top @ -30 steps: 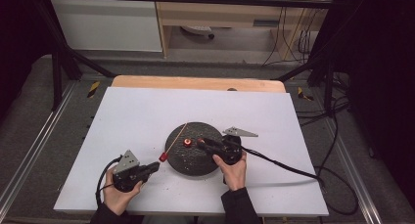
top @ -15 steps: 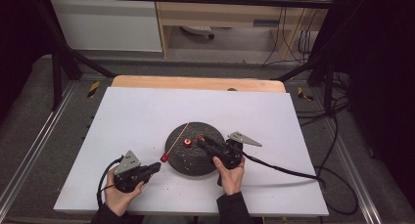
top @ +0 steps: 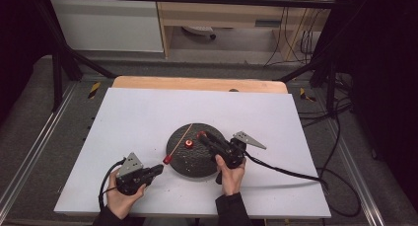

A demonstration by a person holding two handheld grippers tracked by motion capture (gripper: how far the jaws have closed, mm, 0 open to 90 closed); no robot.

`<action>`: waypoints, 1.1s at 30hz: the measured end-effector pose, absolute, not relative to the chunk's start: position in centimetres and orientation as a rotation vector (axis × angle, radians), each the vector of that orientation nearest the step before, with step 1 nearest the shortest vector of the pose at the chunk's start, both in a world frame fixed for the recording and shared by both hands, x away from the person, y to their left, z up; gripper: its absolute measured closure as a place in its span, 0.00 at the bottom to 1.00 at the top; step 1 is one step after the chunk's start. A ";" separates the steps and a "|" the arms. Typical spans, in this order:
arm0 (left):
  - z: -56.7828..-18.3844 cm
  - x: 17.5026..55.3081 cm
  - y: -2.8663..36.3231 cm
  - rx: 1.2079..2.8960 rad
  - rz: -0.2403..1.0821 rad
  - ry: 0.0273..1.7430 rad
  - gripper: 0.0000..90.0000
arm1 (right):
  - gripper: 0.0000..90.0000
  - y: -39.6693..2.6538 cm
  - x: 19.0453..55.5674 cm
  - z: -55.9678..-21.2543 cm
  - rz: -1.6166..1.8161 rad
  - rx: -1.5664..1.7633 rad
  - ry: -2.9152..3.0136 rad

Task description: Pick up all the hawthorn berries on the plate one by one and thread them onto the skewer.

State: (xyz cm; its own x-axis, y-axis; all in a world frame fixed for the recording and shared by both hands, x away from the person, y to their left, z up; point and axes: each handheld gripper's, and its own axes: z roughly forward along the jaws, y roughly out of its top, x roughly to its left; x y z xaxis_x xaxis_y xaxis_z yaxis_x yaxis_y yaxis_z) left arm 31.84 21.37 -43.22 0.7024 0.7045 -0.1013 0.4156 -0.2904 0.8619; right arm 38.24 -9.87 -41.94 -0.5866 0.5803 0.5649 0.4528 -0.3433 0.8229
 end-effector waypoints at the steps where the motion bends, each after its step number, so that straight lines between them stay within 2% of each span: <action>1: -43.2 31.8 21.4 1.924 0.369 0.866 0.98 | 0.68 -9.9 38.3 -41.9 2.090 1.384 1.732; 33: -42.0 31.5 18.9 1.911 0.370 0.812 0.98 | 0.68 -11.5 40.6 -39.2 2.235 1.363 1.513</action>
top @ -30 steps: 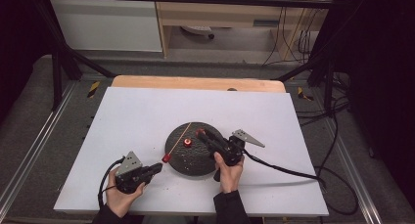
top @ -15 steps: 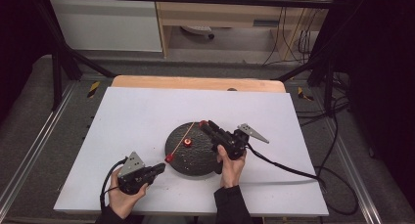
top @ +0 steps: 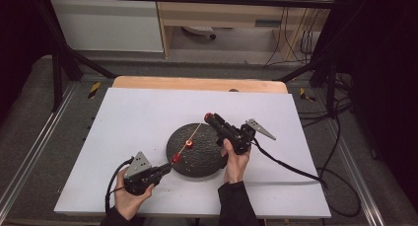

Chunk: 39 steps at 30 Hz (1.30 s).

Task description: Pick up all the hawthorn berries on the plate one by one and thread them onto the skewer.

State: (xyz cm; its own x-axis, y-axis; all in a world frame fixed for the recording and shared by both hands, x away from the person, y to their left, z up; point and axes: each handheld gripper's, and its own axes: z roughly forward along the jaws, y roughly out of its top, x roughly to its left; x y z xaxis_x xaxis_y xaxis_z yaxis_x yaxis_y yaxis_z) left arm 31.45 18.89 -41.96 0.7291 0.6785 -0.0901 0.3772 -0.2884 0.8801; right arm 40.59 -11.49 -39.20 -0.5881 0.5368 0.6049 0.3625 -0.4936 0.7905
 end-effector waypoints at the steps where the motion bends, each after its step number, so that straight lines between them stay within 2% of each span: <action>1: -42.0 31.4 18.8 1.911 0.369 0.811 0.98 | 0.68 -11.5 40.6 -39.2 2.235 1.363 1.507; 39: -41.7 31.3 17.2 1.878 0.384 0.801 0.98 | 0.68 -11.2 40.4 -39.5 2.294 1.367 1.450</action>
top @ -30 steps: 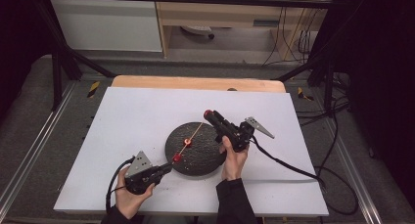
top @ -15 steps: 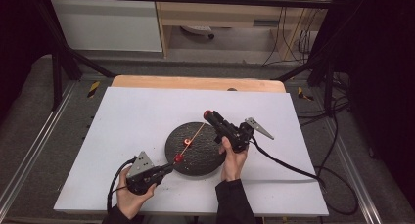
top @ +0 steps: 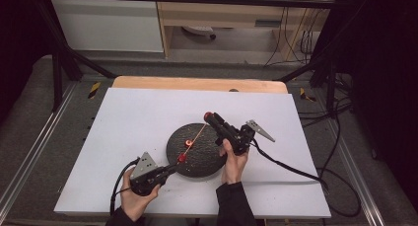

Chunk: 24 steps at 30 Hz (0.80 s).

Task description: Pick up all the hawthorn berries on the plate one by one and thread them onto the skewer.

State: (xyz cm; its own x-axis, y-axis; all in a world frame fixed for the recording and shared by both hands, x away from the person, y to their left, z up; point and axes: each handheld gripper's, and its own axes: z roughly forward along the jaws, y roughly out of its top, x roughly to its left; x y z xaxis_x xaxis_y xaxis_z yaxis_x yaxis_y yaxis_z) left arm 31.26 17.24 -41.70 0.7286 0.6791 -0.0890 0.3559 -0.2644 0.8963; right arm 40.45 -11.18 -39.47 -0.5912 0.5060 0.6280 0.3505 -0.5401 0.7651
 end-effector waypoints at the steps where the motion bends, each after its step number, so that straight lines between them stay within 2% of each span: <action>1: -41.7 31.2 17.1 1.874 0.390 0.805 0.98 | 0.68 -11.2 40.4 -39.5 2.297 1.366 1.447; 24: -41.4 32.0 15.7 1.854 0.402 0.824 0.98 | 0.69 -11.0 40.2 -39.7 2.309 1.389 1.478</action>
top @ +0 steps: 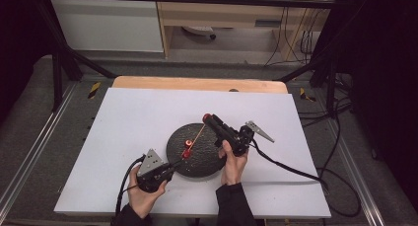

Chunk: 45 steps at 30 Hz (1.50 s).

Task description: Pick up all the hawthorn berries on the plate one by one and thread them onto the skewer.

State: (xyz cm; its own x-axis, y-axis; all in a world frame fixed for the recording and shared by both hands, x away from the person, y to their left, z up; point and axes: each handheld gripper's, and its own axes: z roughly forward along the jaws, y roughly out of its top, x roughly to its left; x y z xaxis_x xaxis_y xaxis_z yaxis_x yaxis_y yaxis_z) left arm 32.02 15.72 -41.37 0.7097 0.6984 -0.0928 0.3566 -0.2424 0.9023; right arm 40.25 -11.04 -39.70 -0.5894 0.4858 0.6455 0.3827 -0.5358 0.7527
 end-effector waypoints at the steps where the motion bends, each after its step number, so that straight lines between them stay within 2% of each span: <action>1: -41.4 32.1 15.7 1.852 0.404 0.823 0.98 | 0.69 -11.0 40.2 -39.7 2.310 1.391 1.480; 45: -39.5 35.4 13.2 1.861 0.372 0.791 0.98 | 0.68 -10.5 38.8 -41.3 2.238 1.399 1.660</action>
State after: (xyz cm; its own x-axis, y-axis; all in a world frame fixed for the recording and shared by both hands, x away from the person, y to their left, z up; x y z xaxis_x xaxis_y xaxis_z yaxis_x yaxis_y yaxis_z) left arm 35.41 13.23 -39.55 0.7347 0.6710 -0.1001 0.3507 -0.2493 0.9027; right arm 38.80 -10.50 -41.32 -0.5970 0.4943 0.6318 0.4613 -0.4328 0.7745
